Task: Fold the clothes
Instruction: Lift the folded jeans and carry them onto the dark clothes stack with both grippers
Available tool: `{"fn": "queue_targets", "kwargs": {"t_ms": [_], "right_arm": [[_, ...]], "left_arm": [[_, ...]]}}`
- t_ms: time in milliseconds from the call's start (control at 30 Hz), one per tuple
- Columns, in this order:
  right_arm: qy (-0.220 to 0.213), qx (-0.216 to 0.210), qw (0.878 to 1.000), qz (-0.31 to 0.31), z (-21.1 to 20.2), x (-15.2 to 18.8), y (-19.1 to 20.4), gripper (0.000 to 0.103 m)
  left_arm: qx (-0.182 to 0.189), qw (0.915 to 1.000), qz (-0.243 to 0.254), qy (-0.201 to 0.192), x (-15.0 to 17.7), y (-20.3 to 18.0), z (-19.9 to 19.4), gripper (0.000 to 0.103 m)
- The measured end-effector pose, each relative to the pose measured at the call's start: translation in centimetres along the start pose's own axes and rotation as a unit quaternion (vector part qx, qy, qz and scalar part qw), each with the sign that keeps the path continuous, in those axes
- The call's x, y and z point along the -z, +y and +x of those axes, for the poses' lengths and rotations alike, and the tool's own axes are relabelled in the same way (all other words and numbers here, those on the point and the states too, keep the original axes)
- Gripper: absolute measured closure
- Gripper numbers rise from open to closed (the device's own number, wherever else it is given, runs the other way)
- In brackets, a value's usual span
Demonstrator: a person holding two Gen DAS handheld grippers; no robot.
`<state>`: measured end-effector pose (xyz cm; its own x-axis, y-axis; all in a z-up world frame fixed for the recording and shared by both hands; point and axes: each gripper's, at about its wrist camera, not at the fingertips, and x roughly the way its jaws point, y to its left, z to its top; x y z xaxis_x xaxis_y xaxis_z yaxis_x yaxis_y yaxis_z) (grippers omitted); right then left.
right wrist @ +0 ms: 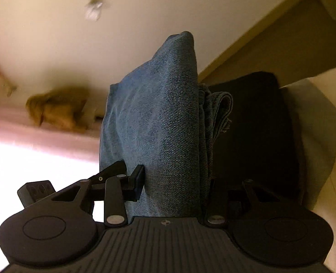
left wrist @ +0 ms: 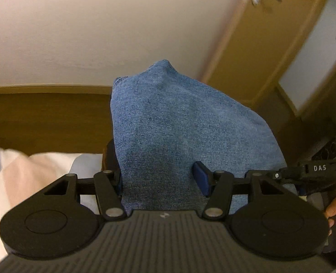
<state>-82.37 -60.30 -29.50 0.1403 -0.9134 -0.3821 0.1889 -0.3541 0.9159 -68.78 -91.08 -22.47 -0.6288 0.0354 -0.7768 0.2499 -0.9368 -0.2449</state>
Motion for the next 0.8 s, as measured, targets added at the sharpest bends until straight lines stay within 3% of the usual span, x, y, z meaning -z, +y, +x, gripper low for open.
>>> {"fn": "queue_targets", "kwargs": {"t_ms": [267, 400, 500, 600, 633, 700, 800], "right_arm": [[-0.025, 0.031, 0.998, 0.044, 2.6, 1.2, -2.2, 0.062], [-0.017, 0.052, 0.998, 0.026, 4.6, 2.8, -2.9, 0.060], [-0.006, 0.057, 0.998, -0.033, 5.7, 2.2, -3.2, 0.049], [0.019, 0.080, 0.994, -0.067, 5.8, 1.3, -1.4, 0.042], [0.019, 0.091, 0.992, -0.086, 5.4, 1.2, -0.7, 0.038], [0.006, 0.126, 0.980, -0.155, 3.8, 1.0, 1.1, 0.036], [-0.037, 0.180, 0.943, -0.279, 1.4, 1.7, 4.4, 0.036]], "left_arm": [[0.028, 0.9991, 0.019, 0.027, 1.3, 2.6, 4.8, 0.047], [0.033, 0.9994, 0.006, 0.005, 3.1, 4.0, 5.9, 0.043], [0.021, 0.9997, -0.004, -0.013, 3.5, 3.5, 5.8, 0.039], [-0.023, 0.9988, 0.002, -0.043, 3.5, 2.9, 4.0, 0.046], [-0.048, 0.9971, 0.003, -0.059, 3.7, 2.7, 2.8, 0.054], [-0.074, 0.9937, -0.006, -0.084, 3.9, 1.9, 0.3, 0.059], [-0.083, 0.9898, -0.012, -0.115, 5.2, -0.3, -1.9, 0.059]]}}
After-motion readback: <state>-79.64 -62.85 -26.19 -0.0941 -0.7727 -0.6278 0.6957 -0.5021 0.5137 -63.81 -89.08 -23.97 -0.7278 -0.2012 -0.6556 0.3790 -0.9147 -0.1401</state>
